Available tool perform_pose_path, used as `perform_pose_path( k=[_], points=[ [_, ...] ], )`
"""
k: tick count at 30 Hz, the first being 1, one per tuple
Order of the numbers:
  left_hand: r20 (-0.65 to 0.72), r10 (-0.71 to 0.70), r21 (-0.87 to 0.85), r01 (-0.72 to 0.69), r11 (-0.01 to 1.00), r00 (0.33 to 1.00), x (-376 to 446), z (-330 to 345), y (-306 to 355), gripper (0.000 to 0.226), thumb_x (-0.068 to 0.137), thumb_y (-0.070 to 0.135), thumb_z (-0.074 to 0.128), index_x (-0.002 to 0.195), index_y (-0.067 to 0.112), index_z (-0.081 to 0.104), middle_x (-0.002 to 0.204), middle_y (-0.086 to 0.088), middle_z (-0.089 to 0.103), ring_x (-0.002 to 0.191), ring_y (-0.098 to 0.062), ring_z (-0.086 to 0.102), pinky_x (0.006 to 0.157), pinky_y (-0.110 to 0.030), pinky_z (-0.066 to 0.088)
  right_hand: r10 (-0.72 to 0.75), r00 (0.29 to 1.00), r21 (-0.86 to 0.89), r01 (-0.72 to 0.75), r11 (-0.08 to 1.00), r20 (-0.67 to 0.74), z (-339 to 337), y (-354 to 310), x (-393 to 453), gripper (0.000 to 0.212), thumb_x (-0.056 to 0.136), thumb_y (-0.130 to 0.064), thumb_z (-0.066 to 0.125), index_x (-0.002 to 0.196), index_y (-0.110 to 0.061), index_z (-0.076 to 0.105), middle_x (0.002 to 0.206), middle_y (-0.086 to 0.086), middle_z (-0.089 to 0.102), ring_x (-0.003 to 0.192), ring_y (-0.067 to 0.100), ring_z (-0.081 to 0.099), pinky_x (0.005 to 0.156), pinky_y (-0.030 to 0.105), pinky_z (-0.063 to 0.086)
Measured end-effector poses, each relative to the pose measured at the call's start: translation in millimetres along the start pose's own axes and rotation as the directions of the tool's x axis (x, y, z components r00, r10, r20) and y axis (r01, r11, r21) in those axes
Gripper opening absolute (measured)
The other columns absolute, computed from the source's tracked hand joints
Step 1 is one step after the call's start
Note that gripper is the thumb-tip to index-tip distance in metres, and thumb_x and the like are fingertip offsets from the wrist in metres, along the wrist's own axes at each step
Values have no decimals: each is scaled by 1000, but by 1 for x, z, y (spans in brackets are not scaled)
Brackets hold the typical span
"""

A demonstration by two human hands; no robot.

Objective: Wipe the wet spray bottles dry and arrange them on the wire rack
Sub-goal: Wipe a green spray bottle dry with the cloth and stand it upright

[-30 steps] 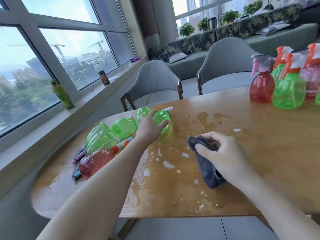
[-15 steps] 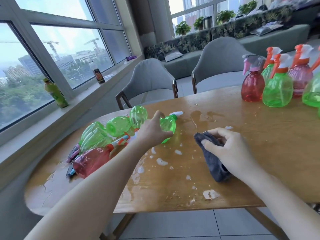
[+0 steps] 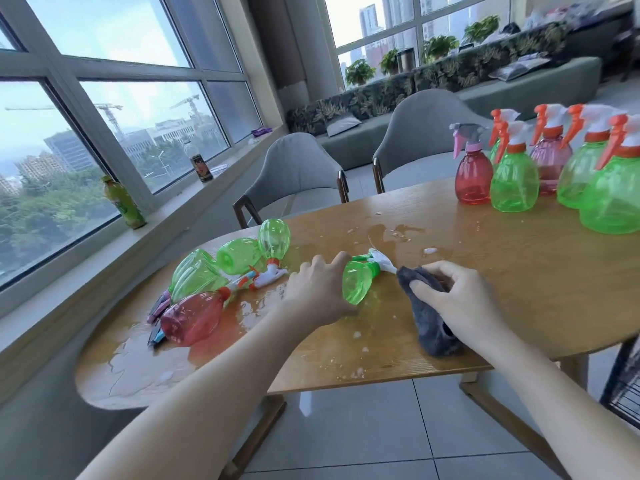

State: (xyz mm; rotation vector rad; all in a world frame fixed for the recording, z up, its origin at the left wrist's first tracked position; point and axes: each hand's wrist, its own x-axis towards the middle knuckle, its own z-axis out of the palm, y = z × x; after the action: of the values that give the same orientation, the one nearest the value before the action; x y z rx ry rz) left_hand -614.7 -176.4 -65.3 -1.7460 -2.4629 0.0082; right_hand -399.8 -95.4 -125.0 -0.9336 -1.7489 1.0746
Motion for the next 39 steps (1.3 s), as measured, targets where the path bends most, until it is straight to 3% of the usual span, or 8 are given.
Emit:
perform_pose_path(
  k=[5, 9, 13, 18, 22, 28, 33, 39],
  points=[
    [-71, -100, -340, 71, 938, 992, -4, 20, -7, 86, 76, 46, 86, 148, 38, 40, 121, -4, 56, 99, -26, 59, 71, -36, 51, 7, 1000, -22, -7, 1000, -7, -6, 1, 0, 12, 89, -25, 78, 98, -30, 75, 89, -15, 75, 87, 1, 68, 63, 12, 43],
    [-82, -165, -801, 33, 598, 983, -16, 39, -15, 77, 80, 40, 93, 139, 51, 45, 139, 5, 57, 123, -18, 55, 93, -35, 45, -9, 1000, -60, 9, 998, -4, -7, 1, 1, 11, 89, -26, 78, 99, -31, 74, 90, -18, 74, 85, -4, 65, 59, 5, 42],
    [-46, -168, -883, 39, 467, 985, -38, 45, -29, 75, 82, 48, 89, 131, 66, 36, 146, 16, 50, 131, -11, 54, 109, -39, 44, -14, 1000, -86, 14, 996, 4, -6, 1, 1, 11, 90, -27, 77, 100, -30, 74, 91, -19, 73, 85, -4, 65, 58, 7, 42],
    [-28, -175, -911, 47, 410, 984, -56, 57, -62, 94, 67, 54, 99, 139, 45, 39, 140, 9, 64, 124, -9, 68, 113, -49, 52, -12, 1000, -100, 12, 995, -1, -5, 1, -1, 12, 90, -28, 77, 102, -30, 75, 92, -17, 74, 86, -1, 66, 62, 16, 44],
    [-19, -122, -908, 34, 418, 992, -61, 62, -78, 98, 78, 42, 93, 158, 36, 36, 152, 7, 59, 138, -12, 60, 119, -49, 47, -10, 1000, -104, 12, 994, 13, 2, -1, -3, 11, 90, -28, 78, 101, -31, 75, 92, -16, 74, 88, 5, 68, 65, 21, 47],
    [-240, -333, -839, -22, 544, 912, -75, 66, -52, 111, 76, 43, 94, 147, 72, 13, 162, 13, 33, 151, -13, 38, 124, -41, 35, -21, 1000, -93, 22, 995, 19, 7, -4, -7, 14, 90, -27, 79, 102, -31, 74, 94, -18, 74, 91, 1, 67, 66, 17, 46],
    [-400, -365, -733, -55, 678, 841, -67, 66, -16, 111, 74, 37, 98, 156, 32, 24, 142, 13, 21, 141, -8, 28, 117, -30, 25, -29, 999, -92, 31, 995, 25, 11, -5, -7, 16, 89, -25, 79, 103, -31, 74, 95, -18, 75, 92, 3, 69, 70, 20, 50],
    [-383, -255, -733, -124, 669, 888, -42, 63, -19, 111, 70, 35, 101, 140, 53, 17, 146, 14, 23, 138, -3, 26, 116, -29, 24, -31, 999, -71, 34, 997, 34, 10, -5, -6, 14, 89, -25, 80, 100, -33, 74, 93, -18, 74, 91, 3, 69, 71, 23, 51]
  ],
)
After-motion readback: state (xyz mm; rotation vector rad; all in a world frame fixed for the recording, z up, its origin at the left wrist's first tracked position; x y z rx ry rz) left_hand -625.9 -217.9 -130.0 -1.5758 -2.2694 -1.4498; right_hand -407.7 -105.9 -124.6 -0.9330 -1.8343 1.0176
